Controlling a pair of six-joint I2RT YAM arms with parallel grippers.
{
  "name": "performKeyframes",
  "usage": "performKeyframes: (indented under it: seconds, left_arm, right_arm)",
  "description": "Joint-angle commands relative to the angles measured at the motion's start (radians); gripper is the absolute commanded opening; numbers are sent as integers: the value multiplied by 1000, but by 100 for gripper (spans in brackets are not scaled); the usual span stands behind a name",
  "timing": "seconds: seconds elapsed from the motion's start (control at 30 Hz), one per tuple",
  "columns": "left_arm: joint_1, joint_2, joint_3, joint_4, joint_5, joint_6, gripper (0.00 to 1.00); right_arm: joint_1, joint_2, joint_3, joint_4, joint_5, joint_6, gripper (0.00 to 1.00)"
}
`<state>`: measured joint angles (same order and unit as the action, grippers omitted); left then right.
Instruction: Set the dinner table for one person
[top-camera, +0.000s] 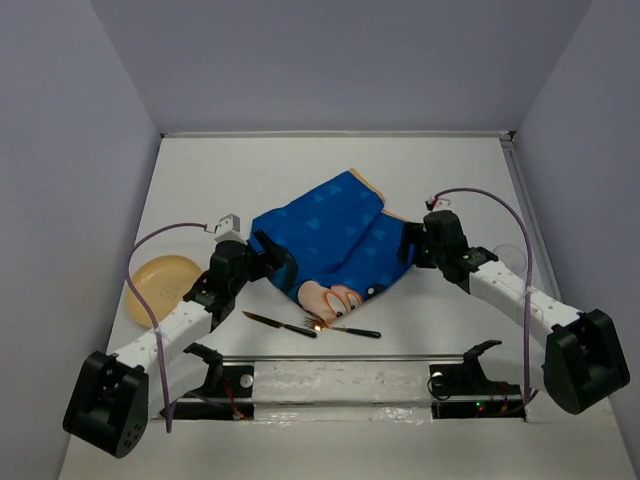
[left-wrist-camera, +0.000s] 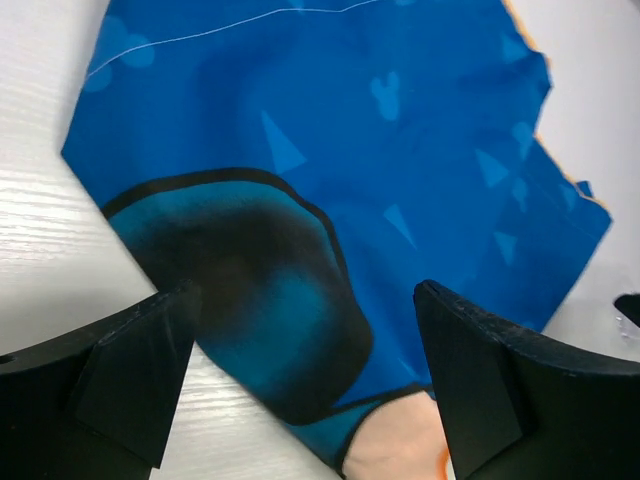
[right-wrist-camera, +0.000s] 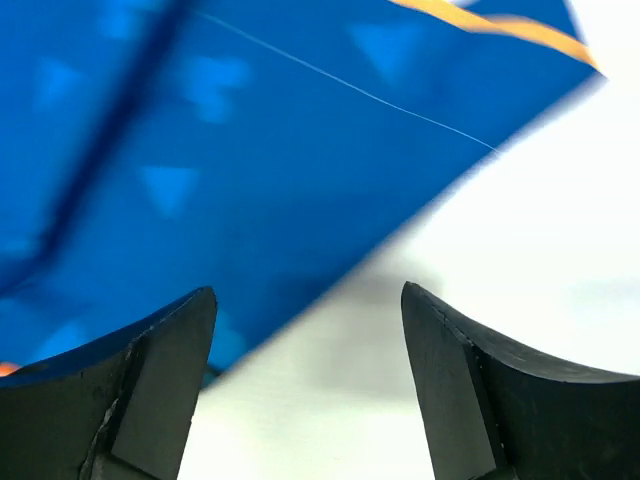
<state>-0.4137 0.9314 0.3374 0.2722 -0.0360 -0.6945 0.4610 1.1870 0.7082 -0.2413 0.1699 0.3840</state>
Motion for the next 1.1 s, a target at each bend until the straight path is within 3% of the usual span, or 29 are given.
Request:
performKeyframes:
  seconds: [0.0,0.17,0.37,0.43,0.53,0.57,0.6,0.63,0.8,0.87,0.97,1.0,1.07]
  left_arm:
    - [-5,79,9,122,-76,19,99]
    - [0,214,67,143,-79,64,99]
    - [7,234,101,116,-177,84,99]
    - [15,198,65,111,-215,63,99]
    - [64,185,37,151,-153,52,98]
    - [76,225,51,151,-136,56,98]
    - [87,225,61,154,-119,64,98]
    - [104,271,71,157,-96,78,98]
    - [125,366,112,171,-110,108,98]
    - [136,397,139,176,-78,110,98]
    - [138,446,155,191,-47,104,95]
    - [138,460,157,194,-50,104,93]
    - [138,483,157,208,-61,107,84]
  right_arm:
    - [-91,-20,-44,5,19,98,87]
    - [-137,66,-39,32,-21,180,82]
    - [-168,181,-47,95,-50,210,77]
    - [-168,198,-46,126,-55,225,68]
    - [-177,218,-38,178,-55,236,48]
    - [-177,226,-30,184,-47,239,37]
    - [-177,235,-18,188,-35,240,37]
    - [-177,249,6,189,-14,242,25]
    - [-177,227,27,230,-9,237,10]
    - [-177,224,31,229,2,231,11]
    - [-177,230,28,231,-23,227,51]
    - [-177,232,16,231,-30,228,79]
    - [-177,246,7,231,-26,228,93]
